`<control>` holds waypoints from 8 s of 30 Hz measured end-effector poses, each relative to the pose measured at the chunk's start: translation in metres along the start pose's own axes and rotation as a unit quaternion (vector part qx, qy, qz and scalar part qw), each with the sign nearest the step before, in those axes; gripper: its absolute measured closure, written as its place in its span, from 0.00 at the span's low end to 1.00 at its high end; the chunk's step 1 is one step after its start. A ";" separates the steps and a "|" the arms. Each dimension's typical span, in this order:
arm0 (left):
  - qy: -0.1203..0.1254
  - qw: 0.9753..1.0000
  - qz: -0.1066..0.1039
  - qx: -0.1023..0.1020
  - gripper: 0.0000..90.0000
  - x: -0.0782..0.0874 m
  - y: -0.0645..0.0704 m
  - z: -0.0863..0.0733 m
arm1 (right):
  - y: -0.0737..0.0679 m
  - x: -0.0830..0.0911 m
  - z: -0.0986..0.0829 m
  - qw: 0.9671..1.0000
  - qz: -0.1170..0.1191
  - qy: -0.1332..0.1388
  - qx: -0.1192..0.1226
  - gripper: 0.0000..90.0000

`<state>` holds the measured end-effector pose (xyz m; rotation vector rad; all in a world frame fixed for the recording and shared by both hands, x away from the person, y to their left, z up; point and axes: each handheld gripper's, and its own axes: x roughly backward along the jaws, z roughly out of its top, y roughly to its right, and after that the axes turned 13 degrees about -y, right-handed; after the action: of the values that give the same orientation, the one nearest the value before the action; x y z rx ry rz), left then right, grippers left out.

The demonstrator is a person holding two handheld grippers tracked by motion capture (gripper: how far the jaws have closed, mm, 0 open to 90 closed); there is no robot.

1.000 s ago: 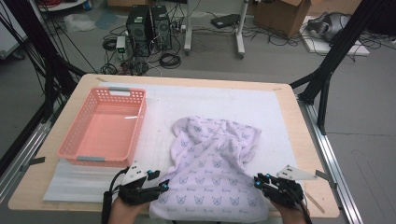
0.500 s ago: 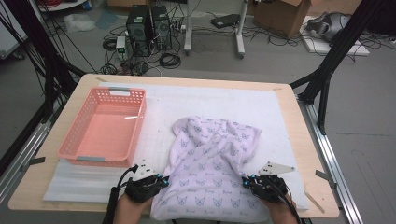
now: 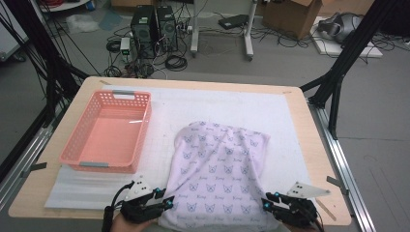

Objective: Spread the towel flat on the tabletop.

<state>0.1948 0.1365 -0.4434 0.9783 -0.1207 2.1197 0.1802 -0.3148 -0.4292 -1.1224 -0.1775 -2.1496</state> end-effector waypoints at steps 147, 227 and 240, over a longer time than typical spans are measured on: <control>0.038 0.999 0.011 -0.034 0.91 -0.044 -0.037 0.103 | 0.052 -0.020 0.102 0.993 -0.063 0.032 0.093 0.95; 0.005 1.000 0.014 -0.006 0.58 -0.043 -0.044 0.090 | 0.039 0.000 0.031 0.995 -0.094 -0.004 0.017 0.75; -0.095 0.993 0.039 -0.054 0.52 -0.114 -0.052 0.139 | 0.046 0.005 0.029 0.995 -0.098 0.012 0.012 0.69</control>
<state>0.3601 0.0496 -0.4357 1.1258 -0.3697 2.0634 0.2266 -0.3403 -0.4162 -1.1042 -0.3138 -2.3241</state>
